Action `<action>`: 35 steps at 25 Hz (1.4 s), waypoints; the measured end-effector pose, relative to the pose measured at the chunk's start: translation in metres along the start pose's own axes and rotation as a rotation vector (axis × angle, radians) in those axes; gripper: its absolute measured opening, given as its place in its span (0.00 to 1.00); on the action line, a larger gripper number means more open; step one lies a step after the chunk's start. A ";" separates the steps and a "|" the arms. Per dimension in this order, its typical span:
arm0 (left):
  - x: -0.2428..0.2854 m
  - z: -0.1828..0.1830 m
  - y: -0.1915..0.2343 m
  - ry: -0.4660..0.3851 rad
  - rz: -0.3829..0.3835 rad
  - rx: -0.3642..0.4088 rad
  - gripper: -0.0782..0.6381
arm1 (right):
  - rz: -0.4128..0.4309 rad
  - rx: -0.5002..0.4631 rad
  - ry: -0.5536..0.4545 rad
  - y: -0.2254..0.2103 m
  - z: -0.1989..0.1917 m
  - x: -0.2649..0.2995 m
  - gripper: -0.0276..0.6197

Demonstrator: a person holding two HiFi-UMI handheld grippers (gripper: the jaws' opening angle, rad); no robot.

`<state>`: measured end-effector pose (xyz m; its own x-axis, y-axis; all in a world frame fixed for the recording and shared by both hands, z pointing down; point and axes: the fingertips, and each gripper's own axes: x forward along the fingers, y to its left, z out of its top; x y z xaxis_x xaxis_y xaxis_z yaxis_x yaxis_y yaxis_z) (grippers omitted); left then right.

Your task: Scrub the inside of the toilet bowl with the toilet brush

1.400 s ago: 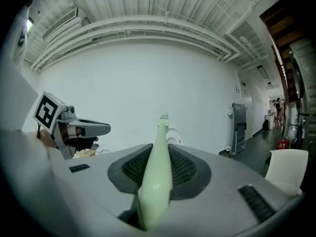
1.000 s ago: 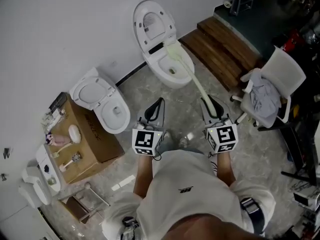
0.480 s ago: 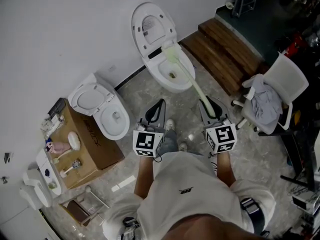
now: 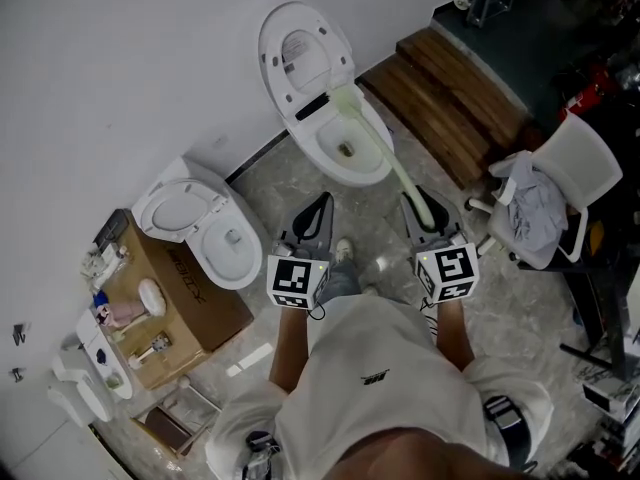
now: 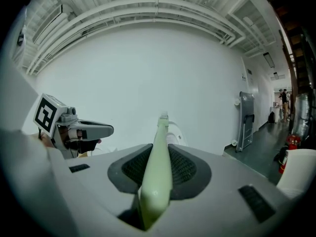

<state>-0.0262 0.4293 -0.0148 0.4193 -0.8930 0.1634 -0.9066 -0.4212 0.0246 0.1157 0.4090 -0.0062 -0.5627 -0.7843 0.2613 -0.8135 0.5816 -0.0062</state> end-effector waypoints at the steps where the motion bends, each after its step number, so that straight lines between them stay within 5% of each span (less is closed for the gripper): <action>1: 0.005 0.000 0.007 0.004 -0.004 -0.004 0.12 | -0.004 0.000 0.003 -0.001 0.002 0.008 0.18; 16: 0.074 -0.002 0.101 0.025 -0.076 -0.006 0.12 | -0.041 -0.004 0.016 -0.001 0.025 0.119 0.18; 35: 0.159 -0.008 0.148 0.056 -0.090 -0.021 0.12 | -0.046 0.009 0.056 -0.047 0.027 0.199 0.18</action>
<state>-0.0947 0.2263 0.0228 0.4968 -0.8409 0.2148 -0.8662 -0.4957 0.0627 0.0378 0.2193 0.0198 -0.5159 -0.7964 0.3156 -0.8396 0.5432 -0.0015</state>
